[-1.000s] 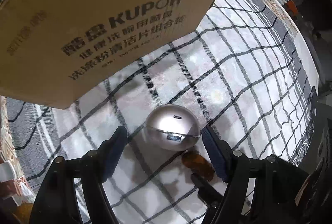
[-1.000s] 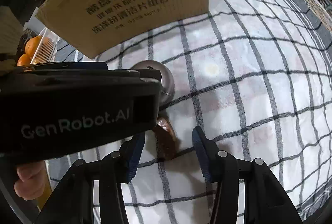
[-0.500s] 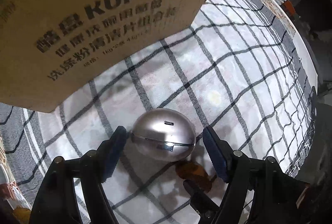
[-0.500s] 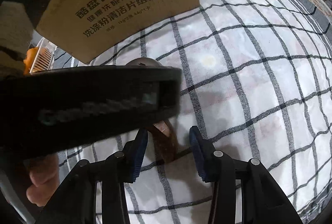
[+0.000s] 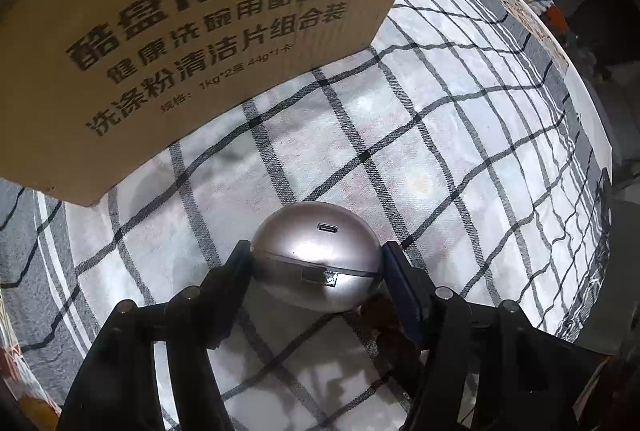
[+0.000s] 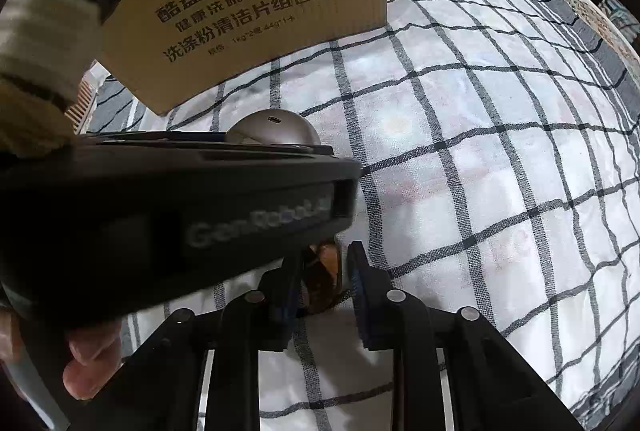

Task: Organize rigid objects
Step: 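Grasp the silver egg speaker with the left tool while the right tool grasps the brown comb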

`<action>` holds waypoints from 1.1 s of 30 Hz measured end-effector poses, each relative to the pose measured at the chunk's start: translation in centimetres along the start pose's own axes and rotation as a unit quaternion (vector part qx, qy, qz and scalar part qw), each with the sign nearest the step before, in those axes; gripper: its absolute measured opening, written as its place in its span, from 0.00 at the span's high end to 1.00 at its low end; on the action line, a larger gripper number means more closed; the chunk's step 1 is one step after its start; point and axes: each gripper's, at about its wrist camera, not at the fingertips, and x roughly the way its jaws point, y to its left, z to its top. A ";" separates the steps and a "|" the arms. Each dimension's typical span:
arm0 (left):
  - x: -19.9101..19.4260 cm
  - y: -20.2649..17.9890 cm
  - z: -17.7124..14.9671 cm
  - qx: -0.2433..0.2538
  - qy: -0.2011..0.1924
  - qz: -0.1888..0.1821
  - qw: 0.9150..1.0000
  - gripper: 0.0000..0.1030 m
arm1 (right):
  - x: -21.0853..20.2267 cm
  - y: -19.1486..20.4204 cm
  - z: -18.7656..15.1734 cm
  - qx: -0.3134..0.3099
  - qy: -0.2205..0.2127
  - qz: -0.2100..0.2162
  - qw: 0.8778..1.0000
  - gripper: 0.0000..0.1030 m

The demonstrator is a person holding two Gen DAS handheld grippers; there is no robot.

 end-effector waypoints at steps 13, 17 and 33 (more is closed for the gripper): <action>-2.2 1.9 -1.6 -0.025 -0.020 0.037 0.999 0.38 | -0.6 -2.1 0.2 -0.009 0.002 0.004 1.000 0.79; -2.8 2.4 -2.4 -0.034 -0.026 0.040 0.998 0.38 | -1.1 -2.1 0.3 -0.015 0.000 0.004 1.000 0.79; -5.7 3.4 -6.1 -0.067 -0.054 0.073 0.994 0.38 | -2.8 -2.6 -0.3 -0.043 -0.014 0.042 0.998 0.79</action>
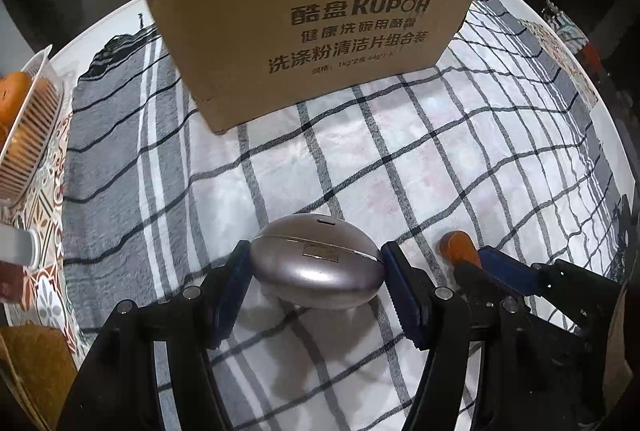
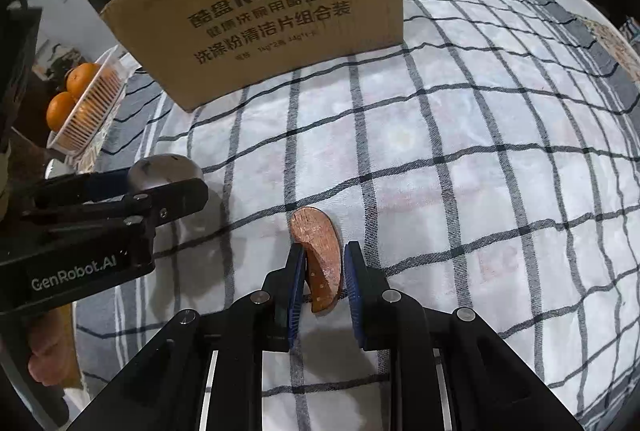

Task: Organize rigid objects
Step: 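Lift the speaker and comb and carry both over the box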

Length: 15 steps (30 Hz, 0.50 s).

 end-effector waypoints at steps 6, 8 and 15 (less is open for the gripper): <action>0.1 0.3 -0.3 -0.014 0.001 -0.007 1.000 0.38 | -0.2 -0.1 0.3 -0.011 -0.005 0.012 1.000 0.79; 0.1 0.3 -0.3 -0.015 0.001 -0.007 1.000 0.38 | -0.3 -0.1 0.5 -0.010 -0.008 0.013 1.000 0.79; 0.2 0.6 -0.2 -0.021 -0.002 -0.010 1.000 0.38 | -0.6 -0.1 1.3 -0.014 -0.023 0.011 1.000 0.79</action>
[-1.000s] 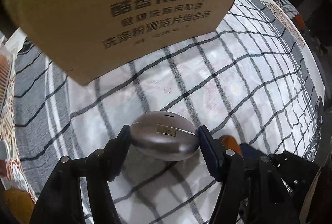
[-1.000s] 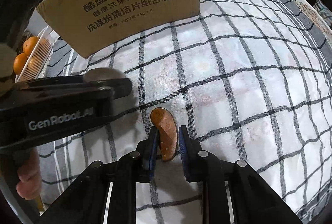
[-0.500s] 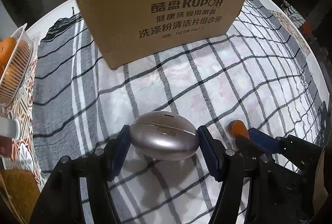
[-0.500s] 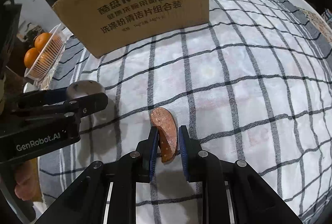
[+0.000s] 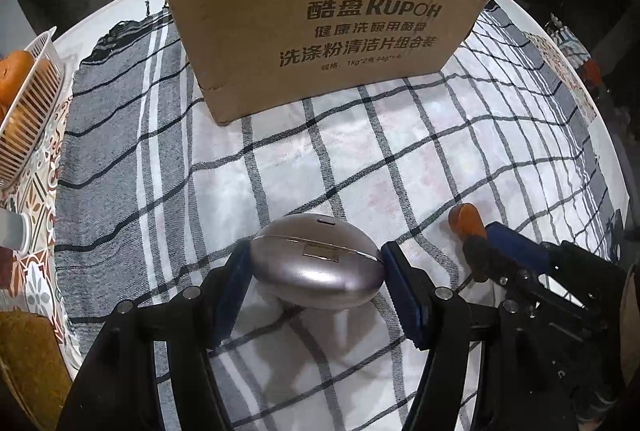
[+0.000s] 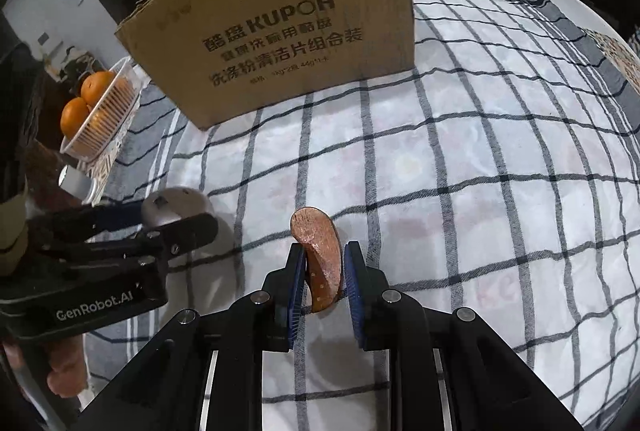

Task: Organize rigid objects
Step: 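Lift the speaker and comb and carry both over the box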

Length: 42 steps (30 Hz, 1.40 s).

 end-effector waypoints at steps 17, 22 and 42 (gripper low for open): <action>0.9 0.5 -0.6 -0.004 0.007 0.013 1.000 0.38 | 2.0 0.7 0.0 -0.034 0.032 0.010 0.999 0.79; 1.4 1.4 -1.0 -0.016 0.013 0.014 1.000 0.38 | 2.9 1.3 0.1 -0.057 0.036 -0.006 0.998 0.76; 0.0 1.7 -1.5 -0.052 -0.003 0.004 0.999 0.38 | 1.7 2.5 1.1 -0.103 0.000 -0.023 0.994 0.78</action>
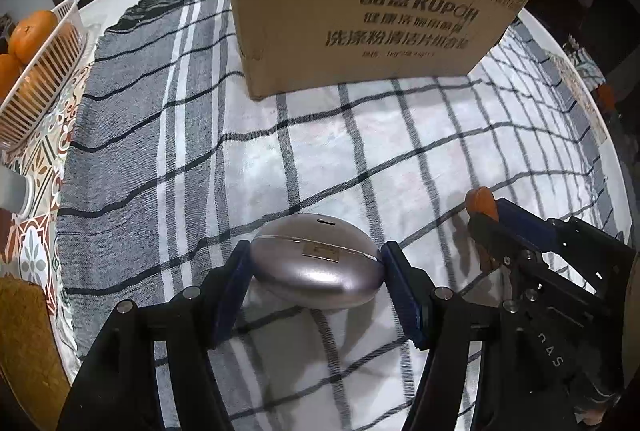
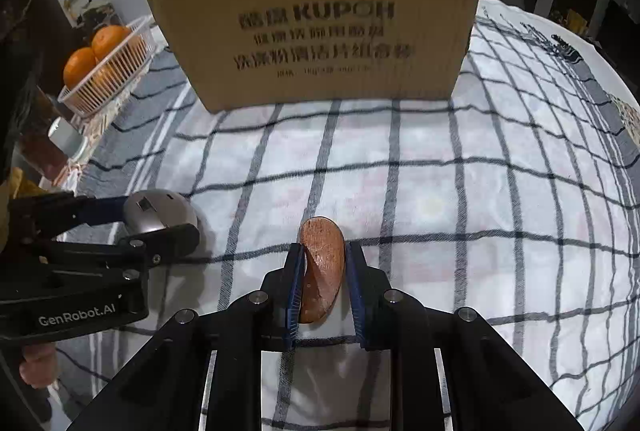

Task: Organize rigid objects
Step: 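Lift the speaker and comb and carry both over the box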

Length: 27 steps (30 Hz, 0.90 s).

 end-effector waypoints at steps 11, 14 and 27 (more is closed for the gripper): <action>-3.4 -0.1 -0.4 -0.023 -0.052 0.020 0.998 0.38 | -2.5 -0.3 0.9 0.000 -0.030 0.018 0.999 0.78; -4.5 0.0 -0.6 -0.029 -0.068 0.026 0.997 0.38 | -3.2 -0.2 1.2 -0.004 -0.037 0.023 0.999 0.78; -9.6 -1.2 0.0 -0.030 -0.131 0.023 0.991 0.38 | -8.2 -0.1 2.7 -0.022 -0.096 0.035 0.995 0.78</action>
